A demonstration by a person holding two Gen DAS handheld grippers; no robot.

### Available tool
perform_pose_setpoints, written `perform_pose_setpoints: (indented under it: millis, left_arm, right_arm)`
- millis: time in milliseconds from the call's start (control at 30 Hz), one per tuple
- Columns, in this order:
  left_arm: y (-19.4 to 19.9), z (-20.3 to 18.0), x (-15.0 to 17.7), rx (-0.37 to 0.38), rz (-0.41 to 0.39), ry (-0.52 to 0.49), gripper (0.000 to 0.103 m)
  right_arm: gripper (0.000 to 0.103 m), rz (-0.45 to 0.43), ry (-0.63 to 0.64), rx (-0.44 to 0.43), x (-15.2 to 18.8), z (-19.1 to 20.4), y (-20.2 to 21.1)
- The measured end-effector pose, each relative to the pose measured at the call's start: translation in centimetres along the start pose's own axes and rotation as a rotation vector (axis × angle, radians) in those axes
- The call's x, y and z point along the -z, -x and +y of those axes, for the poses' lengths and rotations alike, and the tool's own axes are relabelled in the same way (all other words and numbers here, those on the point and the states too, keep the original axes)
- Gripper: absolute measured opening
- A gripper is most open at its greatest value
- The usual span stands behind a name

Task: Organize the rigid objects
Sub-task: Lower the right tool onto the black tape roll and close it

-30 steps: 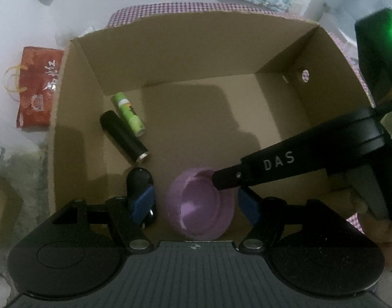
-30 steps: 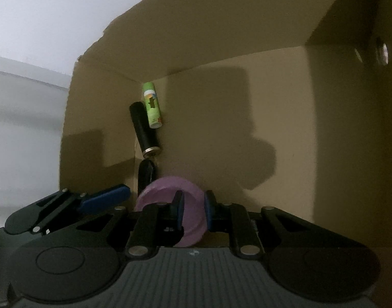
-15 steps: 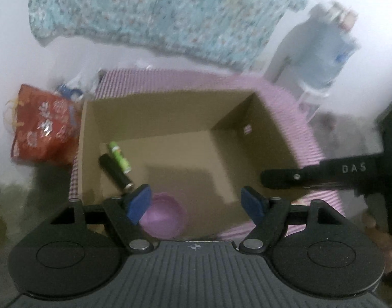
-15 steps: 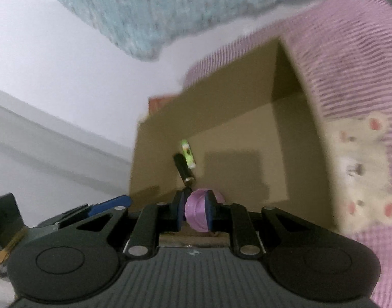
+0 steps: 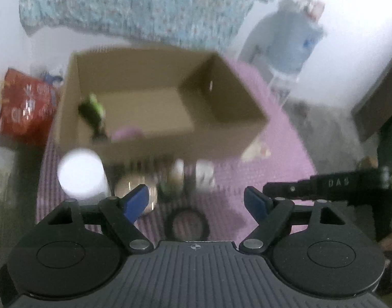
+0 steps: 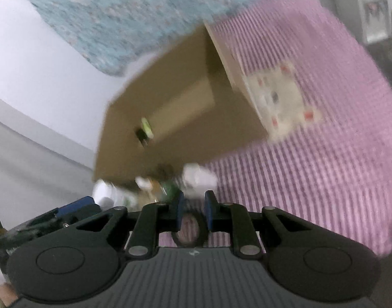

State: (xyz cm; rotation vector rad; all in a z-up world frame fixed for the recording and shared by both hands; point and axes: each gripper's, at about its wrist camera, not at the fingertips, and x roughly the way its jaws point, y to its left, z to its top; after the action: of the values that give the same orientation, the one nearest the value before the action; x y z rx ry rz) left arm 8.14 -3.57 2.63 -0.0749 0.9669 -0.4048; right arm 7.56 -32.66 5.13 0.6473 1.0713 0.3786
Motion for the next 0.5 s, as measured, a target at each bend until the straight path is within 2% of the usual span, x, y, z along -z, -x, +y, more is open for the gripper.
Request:
perform_pose_setpoints:
  millis: [167,233,500]
  left_arm:
    - [-4.2,-0.4,1.9,-0.011,0.097,-0.032,0.080]
    - [-5.5,-0.5,2.3,-0.024,0.113,-0.047,0.080]
    - [-8.9,-0.5,3.6,-0.058,0.172,-0.112,0.073]
  right_arm:
    - [0.020,0.105,0.007,0.019,2.3,0.3,-3.5]
    - [0.020,0.133,0.022,0.032,2.6,0.8,-4.8]
    - [0.022,0.189,0.094,0.073,3.2,1.9,-8.9]
